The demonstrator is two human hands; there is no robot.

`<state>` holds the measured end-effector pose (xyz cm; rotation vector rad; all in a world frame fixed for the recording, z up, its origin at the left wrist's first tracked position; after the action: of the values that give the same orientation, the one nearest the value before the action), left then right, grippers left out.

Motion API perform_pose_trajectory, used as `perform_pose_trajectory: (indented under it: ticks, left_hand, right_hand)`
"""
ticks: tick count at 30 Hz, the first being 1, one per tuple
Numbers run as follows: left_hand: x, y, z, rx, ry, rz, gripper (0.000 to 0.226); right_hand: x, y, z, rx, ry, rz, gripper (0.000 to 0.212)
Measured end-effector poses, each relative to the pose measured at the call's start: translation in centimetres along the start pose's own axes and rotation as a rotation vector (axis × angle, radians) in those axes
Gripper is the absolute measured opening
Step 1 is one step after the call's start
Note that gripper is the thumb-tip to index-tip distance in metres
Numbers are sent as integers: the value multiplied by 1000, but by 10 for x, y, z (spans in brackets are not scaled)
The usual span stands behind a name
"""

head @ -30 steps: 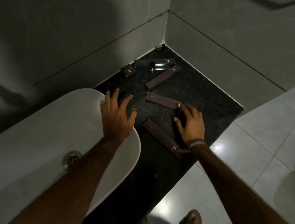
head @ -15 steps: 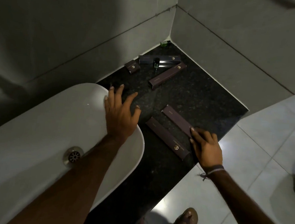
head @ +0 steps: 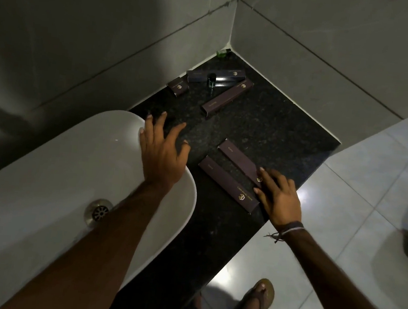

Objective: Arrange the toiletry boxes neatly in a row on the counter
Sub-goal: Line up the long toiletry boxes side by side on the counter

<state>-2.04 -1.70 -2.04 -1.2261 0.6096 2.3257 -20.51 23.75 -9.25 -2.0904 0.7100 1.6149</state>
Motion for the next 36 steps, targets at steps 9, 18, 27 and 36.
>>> perform_pose_trajectory:
  ticks: [9, 18, 27, 36]
  left_hand:
    - [3, 1, -4, 8, -18, 18, 55]
    - [8, 2, -5, -4, -56, 40, 54]
    - [11, 4, -9, 2, -102, 51, 53]
    - [10, 3, -8, 22, -131, 58, 49]
  right_hand:
    - [0, -50, -7, 269, 330, 251, 48]
    - [-8, 68, -26, 190, 305, 188, 43]
    - [1, 256, -102, -427, -466, -168, 72]
    - [-14, 227, -42, -278, -317, -159, 51]
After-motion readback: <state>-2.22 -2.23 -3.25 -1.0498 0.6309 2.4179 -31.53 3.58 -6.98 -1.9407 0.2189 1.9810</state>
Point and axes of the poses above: each hand's wrist, its own y-axis towards the middle knuckle, its own x-axis out of the palm, z = x × y, the point moved 3 cm from there along y, towards the middle knuckle, and after that the axes turned 4 degrees about -y, right-handed, at the moved point
